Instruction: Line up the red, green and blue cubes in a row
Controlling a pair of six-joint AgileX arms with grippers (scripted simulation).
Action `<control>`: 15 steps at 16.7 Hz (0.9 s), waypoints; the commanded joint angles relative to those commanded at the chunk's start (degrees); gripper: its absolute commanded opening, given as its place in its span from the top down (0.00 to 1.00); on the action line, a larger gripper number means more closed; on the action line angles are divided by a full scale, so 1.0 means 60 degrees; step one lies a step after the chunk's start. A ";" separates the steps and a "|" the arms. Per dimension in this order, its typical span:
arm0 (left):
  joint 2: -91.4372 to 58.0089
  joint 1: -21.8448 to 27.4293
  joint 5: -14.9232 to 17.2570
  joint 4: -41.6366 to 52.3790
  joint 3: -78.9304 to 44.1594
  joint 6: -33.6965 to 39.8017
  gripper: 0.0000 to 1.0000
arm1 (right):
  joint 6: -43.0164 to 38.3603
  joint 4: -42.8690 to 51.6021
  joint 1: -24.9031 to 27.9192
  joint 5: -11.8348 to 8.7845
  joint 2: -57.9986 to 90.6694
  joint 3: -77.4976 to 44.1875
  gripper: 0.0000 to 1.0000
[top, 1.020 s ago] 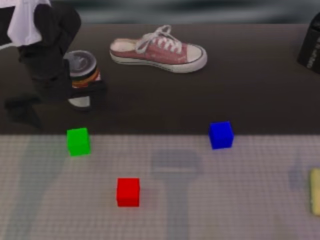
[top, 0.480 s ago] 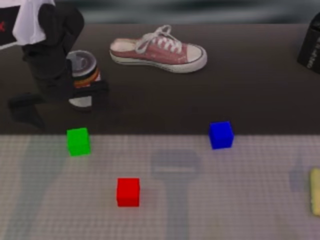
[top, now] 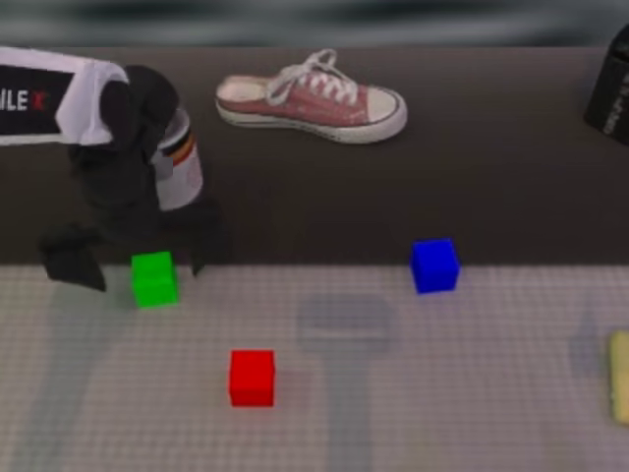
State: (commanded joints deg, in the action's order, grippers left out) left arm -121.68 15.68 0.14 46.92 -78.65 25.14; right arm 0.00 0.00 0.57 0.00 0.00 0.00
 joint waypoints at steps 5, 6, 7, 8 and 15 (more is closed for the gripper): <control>-0.0182 0.0001 0.0001 -0.0416 0.0242 -0.0002 0.00 | 0.0000 0.0000 0.0000 0.0000 0.0000 0.0000 0.00; -0.0182 0.0001 0.0001 -0.0416 0.0242 -0.0002 0.00 | 0.0000 0.0000 0.0000 0.0000 0.0000 0.0000 0.00; -0.0182 0.0001 0.0001 -0.0416 0.0242 -0.0002 0.08 | 0.0000 0.0000 0.0000 0.0000 0.0000 0.0000 0.00; -0.0182 0.0001 0.0001 -0.0416 0.0242 -0.0002 0.15 | 0.0000 0.0000 0.0000 0.0000 0.0000 0.0000 0.00; -0.0182 0.0001 0.0001 -0.0416 0.0242 -0.0002 0.68 | 0.0000 0.0000 0.0000 0.0000 0.0000 0.0000 0.00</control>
State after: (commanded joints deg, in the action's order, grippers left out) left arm -122.77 15.69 0.15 44.42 -77.20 25.12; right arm 0.00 0.00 0.57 0.00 0.00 0.00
